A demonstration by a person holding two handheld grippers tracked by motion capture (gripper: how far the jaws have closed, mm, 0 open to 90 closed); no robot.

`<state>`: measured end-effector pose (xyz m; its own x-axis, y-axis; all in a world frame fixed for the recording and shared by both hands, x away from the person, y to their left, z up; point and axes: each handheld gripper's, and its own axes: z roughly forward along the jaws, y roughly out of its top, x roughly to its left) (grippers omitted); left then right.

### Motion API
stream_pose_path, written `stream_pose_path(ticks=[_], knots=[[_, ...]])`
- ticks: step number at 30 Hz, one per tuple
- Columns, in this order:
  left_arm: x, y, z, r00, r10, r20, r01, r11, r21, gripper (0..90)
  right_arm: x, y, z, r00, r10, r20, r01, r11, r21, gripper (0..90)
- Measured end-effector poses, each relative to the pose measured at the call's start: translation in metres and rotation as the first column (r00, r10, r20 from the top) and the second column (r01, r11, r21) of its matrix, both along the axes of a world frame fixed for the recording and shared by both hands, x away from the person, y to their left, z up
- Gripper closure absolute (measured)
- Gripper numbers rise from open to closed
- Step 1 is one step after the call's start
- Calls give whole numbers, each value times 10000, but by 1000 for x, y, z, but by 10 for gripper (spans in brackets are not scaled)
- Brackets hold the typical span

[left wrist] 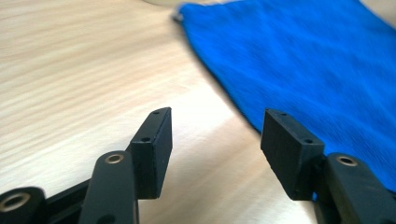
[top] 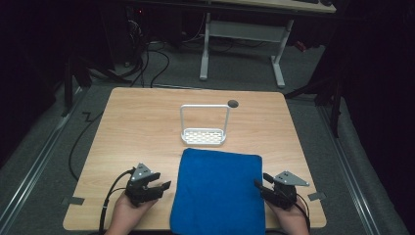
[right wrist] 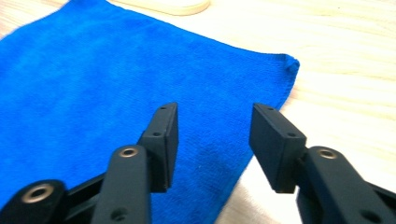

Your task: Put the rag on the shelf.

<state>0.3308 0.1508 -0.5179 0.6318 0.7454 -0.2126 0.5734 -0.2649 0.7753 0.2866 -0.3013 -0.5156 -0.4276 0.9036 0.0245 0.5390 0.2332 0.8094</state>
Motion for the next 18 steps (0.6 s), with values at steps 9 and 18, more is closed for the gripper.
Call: stream_pose_path(ticks=[9,18], knots=[[3,0,-4,10000,55,11,-56,9998,205,378,-1,-5,2,9995,-1,316,-7,9996,279,480],[5,-12,-4,9997,-227,48,228,9997,-84,395,1,-10,-2,9995,99,308,-107,9996,249,435]])
